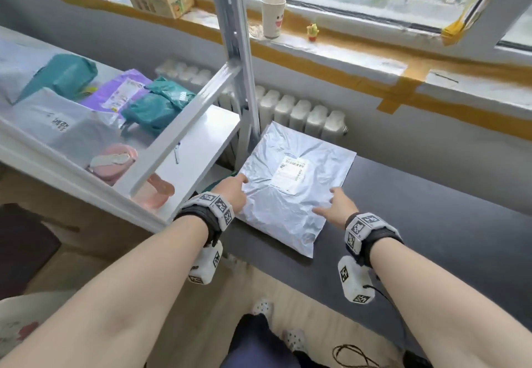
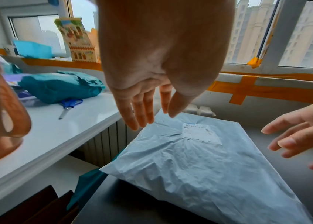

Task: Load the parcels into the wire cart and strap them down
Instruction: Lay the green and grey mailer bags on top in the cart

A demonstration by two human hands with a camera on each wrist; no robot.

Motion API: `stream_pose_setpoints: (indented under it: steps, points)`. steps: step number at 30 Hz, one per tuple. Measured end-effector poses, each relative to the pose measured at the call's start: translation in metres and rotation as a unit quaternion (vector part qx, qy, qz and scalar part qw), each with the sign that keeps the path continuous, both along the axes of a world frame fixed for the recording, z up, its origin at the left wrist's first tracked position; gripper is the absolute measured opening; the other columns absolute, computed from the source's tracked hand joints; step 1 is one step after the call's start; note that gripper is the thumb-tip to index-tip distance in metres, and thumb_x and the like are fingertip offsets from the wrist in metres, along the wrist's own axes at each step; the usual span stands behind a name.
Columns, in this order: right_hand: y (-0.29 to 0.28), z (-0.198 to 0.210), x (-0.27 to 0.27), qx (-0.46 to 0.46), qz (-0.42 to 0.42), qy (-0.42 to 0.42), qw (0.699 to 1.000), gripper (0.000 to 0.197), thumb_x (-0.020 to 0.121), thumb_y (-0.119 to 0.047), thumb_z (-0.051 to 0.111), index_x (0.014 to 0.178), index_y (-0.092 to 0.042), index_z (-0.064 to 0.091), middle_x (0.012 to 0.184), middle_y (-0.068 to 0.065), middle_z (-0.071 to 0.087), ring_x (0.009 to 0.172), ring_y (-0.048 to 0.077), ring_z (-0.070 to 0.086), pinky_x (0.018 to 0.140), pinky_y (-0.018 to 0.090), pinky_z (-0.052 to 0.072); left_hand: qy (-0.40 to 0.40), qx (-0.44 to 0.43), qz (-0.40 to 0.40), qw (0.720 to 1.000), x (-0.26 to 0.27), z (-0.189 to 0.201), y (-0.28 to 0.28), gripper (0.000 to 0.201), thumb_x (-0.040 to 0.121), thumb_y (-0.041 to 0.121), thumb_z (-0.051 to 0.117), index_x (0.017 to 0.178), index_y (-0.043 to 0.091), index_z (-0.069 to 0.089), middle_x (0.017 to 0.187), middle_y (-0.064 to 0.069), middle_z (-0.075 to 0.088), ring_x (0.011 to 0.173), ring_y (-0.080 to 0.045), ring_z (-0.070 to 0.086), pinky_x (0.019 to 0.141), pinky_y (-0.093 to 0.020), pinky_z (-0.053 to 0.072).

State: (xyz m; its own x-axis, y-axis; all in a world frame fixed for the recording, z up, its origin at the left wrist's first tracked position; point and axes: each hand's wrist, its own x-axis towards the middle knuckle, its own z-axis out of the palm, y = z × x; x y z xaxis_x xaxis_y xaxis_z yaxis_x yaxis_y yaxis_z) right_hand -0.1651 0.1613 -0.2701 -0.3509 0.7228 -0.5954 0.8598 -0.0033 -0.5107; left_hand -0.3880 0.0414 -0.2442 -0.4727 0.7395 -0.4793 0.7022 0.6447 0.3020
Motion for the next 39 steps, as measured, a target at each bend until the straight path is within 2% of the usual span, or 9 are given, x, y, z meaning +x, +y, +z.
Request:
stream_pose_setpoints:
  steps: [4, 8, 11, 14, 19, 23, 26, 29, 39]
  points:
    - [0.011, -0.018, -0.005, -0.029, -0.088, 0.004, 0.996, 0.087, 0.078, -0.024, 0.076, 0.142, -0.006, 0.021, 0.139, 0.016, 0.043, 0.126, 0.031, 0.046, 0.102, 0.037, 0.040, -0.013, -0.018, -0.005, 1.000, -0.027, -0.024, 0.028, 0.045, 0.093, 0.012, 0.042, 0.137, 0.019, 0.039, 0.141, -0.012, 0.040, 0.111, -0.029, 0.055, 0.090, -0.032, 0.044]
    - [0.019, -0.045, -0.006, -0.076, -0.175, -0.002, 0.982, 0.084, 0.075, -0.017, 0.078, 0.136, -0.003, 0.023, 0.110, 0.013, 0.057, 0.103, 0.028, 0.057, 0.091, 0.039, 0.046, -0.023, -0.024, 0.002, 0.999, -0.042, -0.043, 0.050, 0.050, 0.091, 0.011, 0.043, 0.140, 0.019, 0.033, 0.147, -0.013, 0.025, 0.117, -0.032, 0.051, 0.099, -0.036, 0.042]
    - [0.024, -0.066, -0.007, -0.083, -0.254, 0.035, 0.963, 0.083, 0.066, -0.011, 0.084, 0.132, -0.006, 0.034, 0.112, 0.018, 0.062, 0.104, 0.031, 0.061, 0.094, 0.046, 0.048, -0.045, -0.033, -0.010, 0.998, -0.057, -0.054, 0.065, 0.054, 0.091, 0.015, 0.048, 0.142, 0.017, 0.030, 0.143, -0.015, 0.035, 0.120, -0.033, 0.049, 0.102, -0.039, 0.040]
    - [0.025, -0.064, -0.010, -0.076, -0.302, 0.084, 0.947, 0.071, 0.063, 0.002, 0.082, 0.122, -0.006, 0.043, 0.108, 0.015, 0.063, 0.102, 0.030, 0.062, 0.094, 0.046, 0.049, -0.079, -0.029, 0.010, 0.996, -0.068, -0.063, 0.075, 0.053, 0.090, 0.016, 0.050, 0.140, 0.014, 0.031, 0.124, -0.016, 0.055, 0.108, -0.033, 0.056, 0.092, -0.036, 0.045]
    - [0.023, -0.064, -0.006, -0.094, -0.352, 0.152, 0.919, 0.059, 0.065, 0.018, 0.070, 0.115, -0.006, 0.052, 0.089, 0.015, 0.064, 0.097, 0.036, 0.065, 0.088, 0.054, 0.051, -0.106, -0.034, 0.058, 0.992, -0.075, -0.071, 0.084, 0.061, 0.089, 0.014, 0.054, 0.143, 0.009, 0.026, 0.118, -0.019, 0.057, 0.108, -0.034, 0.056, 0.092, -0.038, 0.044]
    - [0.023, -0.057, -0.004, -0.085, -0.370, 0.184, 0.907, 0.052, 0.071, 0.023, 0.063, 0.113, -0.006, 0.053, 0.076, 0.008, 0.059, 0.086, 0.031, 0.061, 0.088, 0.049, 0.052, -0.121, 0.000, 0.081, 0.989, -0.079, -0.073, 0.091, 0.052, 0.087, 0.009, 0.058, 0.136, 0.001, 0.041, 0.115, -0.017, 0.060, 0.108, -0.032, 0.057, 0.092, -0.036, 0.044]
    - [0.022, -0.054, 0.001, -0.076, -0.365, 0.194, 0.907, 0.052, 0.072, 0.023, 0.062, 0.114, -0.006, 0.055, 0.075, 0.007, 0.059, 0.083, 0.028, 0.058, 0.084, 0.045, 0.051, -0.211, 0.011, 0.107, 0.972, -0.080, -0.076, 0.090, 0.028, 0.085, 0.001, 0.059, 0.113, -0.003, 0.062, 0.102, -0.016, 0.065, 0.095, -0.030, 0.062, 0.089, -0.042, 0.052]
    - [0.019, -0.050, 0.012, -0.065, -0.366, 0.195, 0.908, 0.051, 0.070, 0.023, 0.063, 0.115, -0.002, 0.058, 0.075, 0.008, 0.060, 0.082, 0.027, 0.059, 0.082, 0.045, 0.052, -0.300, 0.030, 0.157, 0.940, -0.076, -0.078, 0.089, 0.030, 0.084, -0.007, 0.060, 0.112, 0.004, 0.061, 0.102, -0.019, 0.064, 0.093, -0.033, 0.062, 0.087, -0.047, 0.053]
    - [-0.015, 0.003, 0.124, 0.024, -0.420, 0.199, 0.885, 0.056, 0.073, 0.021, 0.061, 0.123, -0.005, 0.057, 0.086, 0.017, 0.065, 0.078, 0.025, 0.062, 0.075, 0.040, 0.055, -0.370, 0.037, -0.003, 0.928, 0.024, -0.031, 0.118, 0.027, 0.085, -0.008, 0.060, 0.105, 0.010, 0.054, 0.072, -0.013, 0.053, 0.052, -0.017, 0.056, 0.042, -0.020, 0.049]
